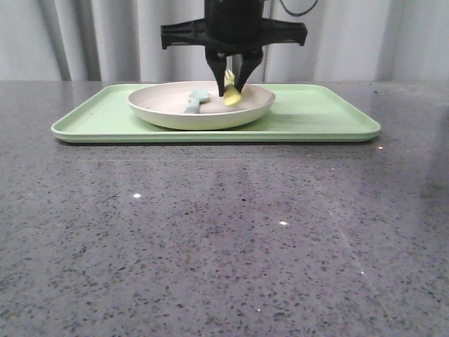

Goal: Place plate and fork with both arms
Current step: 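Close the right gripper on the yellow fork and lift it, then carry the fork beside the plate and lower it onto the tray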

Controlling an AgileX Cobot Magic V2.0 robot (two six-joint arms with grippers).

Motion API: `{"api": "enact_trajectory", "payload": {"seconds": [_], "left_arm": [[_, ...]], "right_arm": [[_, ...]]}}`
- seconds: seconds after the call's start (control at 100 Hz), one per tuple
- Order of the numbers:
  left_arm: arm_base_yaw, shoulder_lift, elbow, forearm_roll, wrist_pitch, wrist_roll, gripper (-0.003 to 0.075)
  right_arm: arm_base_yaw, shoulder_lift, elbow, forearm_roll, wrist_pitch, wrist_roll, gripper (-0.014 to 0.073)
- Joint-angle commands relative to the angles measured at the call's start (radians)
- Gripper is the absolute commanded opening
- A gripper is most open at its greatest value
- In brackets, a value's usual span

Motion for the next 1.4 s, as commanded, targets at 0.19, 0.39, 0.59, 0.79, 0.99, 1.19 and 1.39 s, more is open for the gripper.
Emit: {"api": "enact_trajectory", "payload": {"seconds": [0.19,0.39,0.59,0.79,0.99,1.19,1.39], "left_arm": [[0.002,0.002,-0.026,0.0,-0.063,-0.006,0.0407],[0.002,0.002,-0.026,0.0,-0.063,-0.006,0.0407],[0.002,0.002,-0.026,0.0,-0.065,-0.006,0.0407],[0.002,0.002,-0.026,0.0,-0.071,-0.006,0.0407],[0.002,0.002,-0.026,0.0,-0.071,-0.006,0.0407],[0.002,0.002,-0.026,0.0,-0.071,-0.006,0.0407],[0.002,0.002,-0.026,0.0,-0.071,-0.006,0.0407]], "right_arm": [[-0.001,-0.106,-0.065,-0.077,0.014,-0.002,-0.0047],[-0.013,-0.134,-0.064,-0.08,0.026,-0.002,-0.0047],[-0.039,-0.164,-0.063,-0.08,0.048,-0.021,-0.0047],[-0.074,-0.189,-0.058,-0.08,0.062,-0.059,-0.0047],[-0.114,-0.234,0.016,-0.08,0.047,-0.069,-0.0047],[-0.155,-0.323,0.21,-0.078,-0.06,-0.07,-0.0047],[-0.201,-0.402,0.41,-0.04,-0.205,-0.072,-0.0048]]}}
